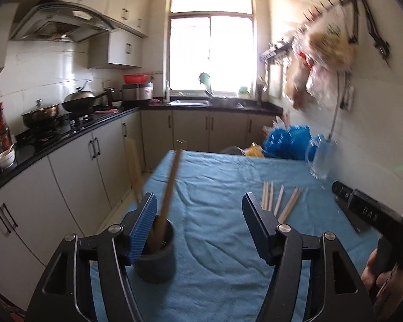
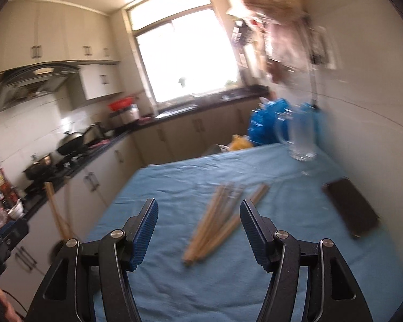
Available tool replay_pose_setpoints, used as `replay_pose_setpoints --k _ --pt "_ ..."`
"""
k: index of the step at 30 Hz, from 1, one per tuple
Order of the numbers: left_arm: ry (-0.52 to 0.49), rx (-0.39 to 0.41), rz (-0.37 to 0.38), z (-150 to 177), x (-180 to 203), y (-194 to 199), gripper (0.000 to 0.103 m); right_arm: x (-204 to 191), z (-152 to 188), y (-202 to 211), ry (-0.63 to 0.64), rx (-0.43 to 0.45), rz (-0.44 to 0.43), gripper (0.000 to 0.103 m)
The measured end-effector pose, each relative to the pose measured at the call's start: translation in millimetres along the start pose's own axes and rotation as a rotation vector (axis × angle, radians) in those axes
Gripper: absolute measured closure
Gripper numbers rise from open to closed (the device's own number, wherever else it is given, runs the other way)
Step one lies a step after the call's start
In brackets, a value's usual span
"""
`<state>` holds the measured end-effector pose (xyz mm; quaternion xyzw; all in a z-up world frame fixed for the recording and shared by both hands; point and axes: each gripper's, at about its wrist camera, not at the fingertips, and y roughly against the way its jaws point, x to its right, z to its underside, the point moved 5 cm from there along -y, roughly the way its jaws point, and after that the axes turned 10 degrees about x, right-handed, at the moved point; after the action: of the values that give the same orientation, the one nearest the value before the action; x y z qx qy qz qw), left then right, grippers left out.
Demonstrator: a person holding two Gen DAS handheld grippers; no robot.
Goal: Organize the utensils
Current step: 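Move both open grippers back over the loose chopsticks on the towel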
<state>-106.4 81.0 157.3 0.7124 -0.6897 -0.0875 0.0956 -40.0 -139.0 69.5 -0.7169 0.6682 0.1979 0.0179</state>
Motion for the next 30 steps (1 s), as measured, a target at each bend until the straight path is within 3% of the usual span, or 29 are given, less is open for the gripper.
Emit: replay_pose_setpoints --k 8,16,18,20,22,26,30 --pt "-0.058 -0.139 0.098 32 55 -27 0.035 71 19 -18 -0.058 -0.082 0.097 0.033" --pt "-0.022 -0.324 0.178 68 103 -103 0.035 116 50 -58 -0.146 -0.17 0.114 0.033" --pt "0.011 -0.357 0.191 73 110 -129 0.041 121 55 -63 -0.173 -0.182 0.101 0.033" --pt "0.038 -0.405 0.19 80 116 -163 0.06 124 60 -66 -0.202 -0.194 0.083 0.033" --pt "0.069 -0.461 0.201 88 122 -197 0.07 130 64 -70 -0.23 -0.214 0.064 0.033" --pt "0.105 -0.527 0.201 101 131 -246 0.074 136 72 -73 -0.29 -0.254 0.034 0.033" --pt "0.031 -0.569 0.194 114 140 -275 0.087 132 75 -76 -0.3 -0.275 0.003 0.033"
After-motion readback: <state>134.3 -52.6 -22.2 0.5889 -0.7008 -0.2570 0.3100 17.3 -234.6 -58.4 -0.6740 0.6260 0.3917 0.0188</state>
